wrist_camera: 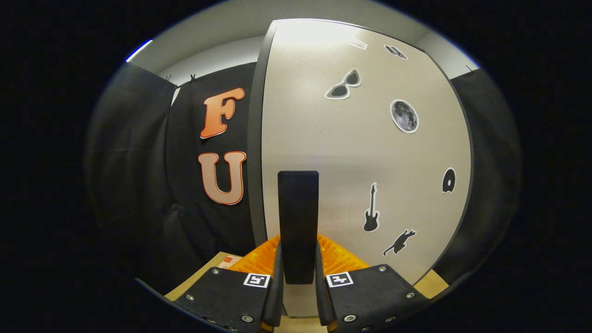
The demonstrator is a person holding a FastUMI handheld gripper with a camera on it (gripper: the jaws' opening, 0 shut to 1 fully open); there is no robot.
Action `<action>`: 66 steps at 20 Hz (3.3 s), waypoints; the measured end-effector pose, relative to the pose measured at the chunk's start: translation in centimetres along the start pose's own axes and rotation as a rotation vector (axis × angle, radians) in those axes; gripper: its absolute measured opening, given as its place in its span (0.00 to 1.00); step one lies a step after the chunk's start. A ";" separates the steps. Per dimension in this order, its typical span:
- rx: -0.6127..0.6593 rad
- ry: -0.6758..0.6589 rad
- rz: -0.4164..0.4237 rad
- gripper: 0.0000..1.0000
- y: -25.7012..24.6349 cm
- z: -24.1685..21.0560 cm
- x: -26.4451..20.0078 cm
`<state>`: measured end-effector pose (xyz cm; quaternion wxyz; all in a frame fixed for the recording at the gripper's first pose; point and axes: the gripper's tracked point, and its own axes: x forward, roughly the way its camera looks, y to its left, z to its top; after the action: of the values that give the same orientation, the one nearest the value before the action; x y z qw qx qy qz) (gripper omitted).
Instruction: Open the shoe cabinet door, grab the shoes and put them into the shoe cabinet, then close the shoe cabinet door.
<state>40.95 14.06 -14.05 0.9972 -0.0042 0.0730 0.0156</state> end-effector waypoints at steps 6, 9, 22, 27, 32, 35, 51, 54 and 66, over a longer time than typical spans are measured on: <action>0.014 0.009 -0.008 0.28 -0.5 -0.2 -2.0; 0.019 0.005 -0.020 0.28 -1.1 -0.2 -3.3; 0.022 0.014 -0.105 0.27 -5.3 -0.8 -9.3; 0.039 0.011 -0.065 0.27 -7.1 -0.9 -10.7; 0.055 0.025 0.007 0.23 -8.9 -1.2 -12.7; 0.030 0.013 0.019 0.22 -10.0 -1.4 -14.1; 0.112 0.069 -0.123 0.21 -19.2 -4.3 -16.5; 0.098 0.063 -0.196 0.16 -22.1 -4.4 -17.2; 0.085 0.045 -0.314 0.16 -21.7 -3.7 -20.5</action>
<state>20.79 -8.33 -14.55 0.9848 0.0264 0.0945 -0.1435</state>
